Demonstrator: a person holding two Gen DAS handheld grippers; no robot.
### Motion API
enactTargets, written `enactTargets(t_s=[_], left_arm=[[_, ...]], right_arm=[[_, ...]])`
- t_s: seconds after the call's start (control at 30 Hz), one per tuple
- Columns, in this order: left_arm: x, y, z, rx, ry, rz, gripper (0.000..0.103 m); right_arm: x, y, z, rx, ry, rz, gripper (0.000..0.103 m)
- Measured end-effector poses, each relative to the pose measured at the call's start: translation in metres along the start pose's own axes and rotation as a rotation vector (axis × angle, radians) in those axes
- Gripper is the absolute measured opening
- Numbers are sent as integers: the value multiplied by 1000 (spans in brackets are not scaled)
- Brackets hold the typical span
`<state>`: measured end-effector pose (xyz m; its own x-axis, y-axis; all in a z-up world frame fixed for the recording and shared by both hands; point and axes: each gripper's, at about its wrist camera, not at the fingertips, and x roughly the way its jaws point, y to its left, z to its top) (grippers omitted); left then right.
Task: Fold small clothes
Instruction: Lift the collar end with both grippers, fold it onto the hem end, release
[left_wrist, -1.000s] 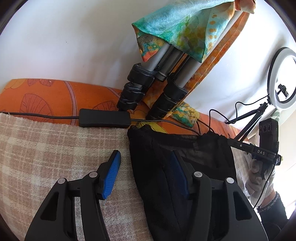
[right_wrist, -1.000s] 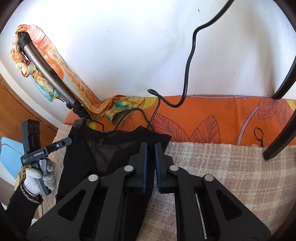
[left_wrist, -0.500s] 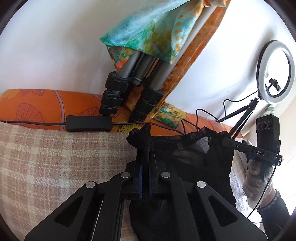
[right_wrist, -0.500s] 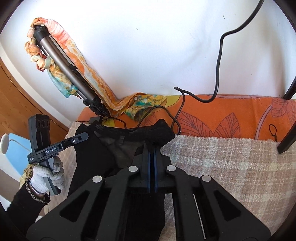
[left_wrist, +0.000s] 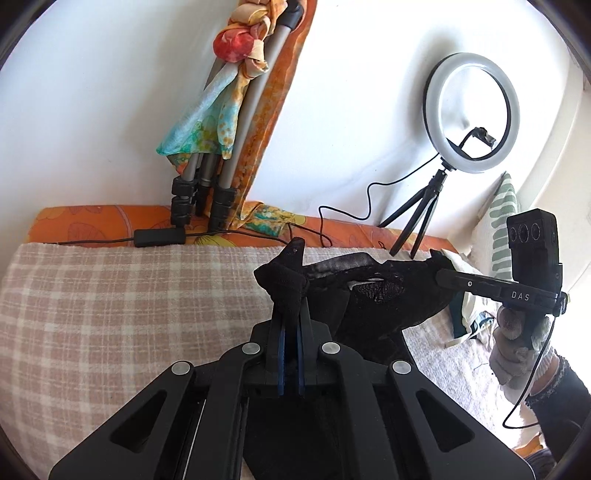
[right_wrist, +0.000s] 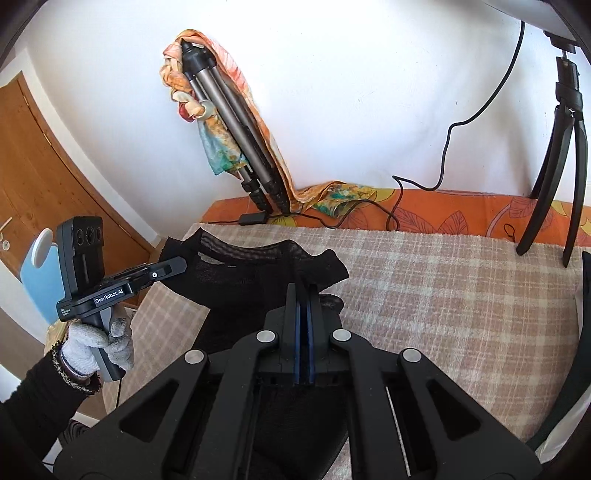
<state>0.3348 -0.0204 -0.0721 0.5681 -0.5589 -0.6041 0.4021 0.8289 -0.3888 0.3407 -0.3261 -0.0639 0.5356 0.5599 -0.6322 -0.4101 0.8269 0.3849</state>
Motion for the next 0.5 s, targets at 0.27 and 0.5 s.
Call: enactTargets(t_s=[0.27, 0.5], left_arm=[[-48, -27, -65, 1, 13, -12, 2], [-71, -47, -123, 46, 76, 1, 2]], right_arm=[[-35, 38, -80, -15, 33, -2, 4], [-51, 59, -149, -100, 91, -86, 4]])
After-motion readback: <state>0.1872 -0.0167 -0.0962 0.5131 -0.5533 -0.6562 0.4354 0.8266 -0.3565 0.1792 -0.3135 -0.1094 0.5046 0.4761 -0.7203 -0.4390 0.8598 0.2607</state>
